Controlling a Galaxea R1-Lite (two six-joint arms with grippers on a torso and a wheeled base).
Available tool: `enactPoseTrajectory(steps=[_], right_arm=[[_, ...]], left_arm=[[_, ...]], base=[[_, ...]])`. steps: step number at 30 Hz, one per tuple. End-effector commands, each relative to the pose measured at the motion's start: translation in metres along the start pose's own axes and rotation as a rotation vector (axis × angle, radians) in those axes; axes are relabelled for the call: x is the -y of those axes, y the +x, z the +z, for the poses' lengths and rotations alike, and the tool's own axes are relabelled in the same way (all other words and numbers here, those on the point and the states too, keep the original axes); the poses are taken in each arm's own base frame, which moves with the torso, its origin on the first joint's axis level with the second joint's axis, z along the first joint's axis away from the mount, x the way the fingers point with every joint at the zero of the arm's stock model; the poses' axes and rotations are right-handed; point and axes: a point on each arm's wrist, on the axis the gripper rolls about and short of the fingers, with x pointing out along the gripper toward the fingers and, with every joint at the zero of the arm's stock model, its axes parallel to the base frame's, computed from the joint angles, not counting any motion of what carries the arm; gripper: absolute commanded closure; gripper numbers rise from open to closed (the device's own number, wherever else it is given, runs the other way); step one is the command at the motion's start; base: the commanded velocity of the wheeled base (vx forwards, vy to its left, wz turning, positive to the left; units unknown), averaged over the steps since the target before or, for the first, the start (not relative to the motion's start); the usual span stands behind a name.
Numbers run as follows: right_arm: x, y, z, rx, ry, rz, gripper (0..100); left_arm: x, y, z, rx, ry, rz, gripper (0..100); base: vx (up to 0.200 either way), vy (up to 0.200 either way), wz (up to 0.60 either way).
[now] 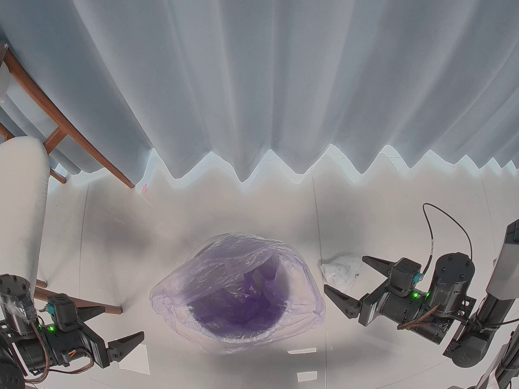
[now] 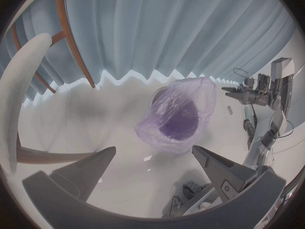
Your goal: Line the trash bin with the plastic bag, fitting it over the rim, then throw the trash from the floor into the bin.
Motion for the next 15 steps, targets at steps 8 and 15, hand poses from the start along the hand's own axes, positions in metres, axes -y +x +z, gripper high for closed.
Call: enactPoseTrajectory(steps=[8,15], right_arm=[[0.0,0.018,0.014,0.09,0.013,-0.1,0],[0.0,0.017,0.018,0.115,0.032,-0.169,0]], left_arm=[[-0.001,0.0,0.002,0.011,0.008,-0.093,0],[-0.004,0.015,0.021,0.044,0.074,-0.094,0]], base=[[0.0,0.0,0.0],[0.0,0.0,0.0]])
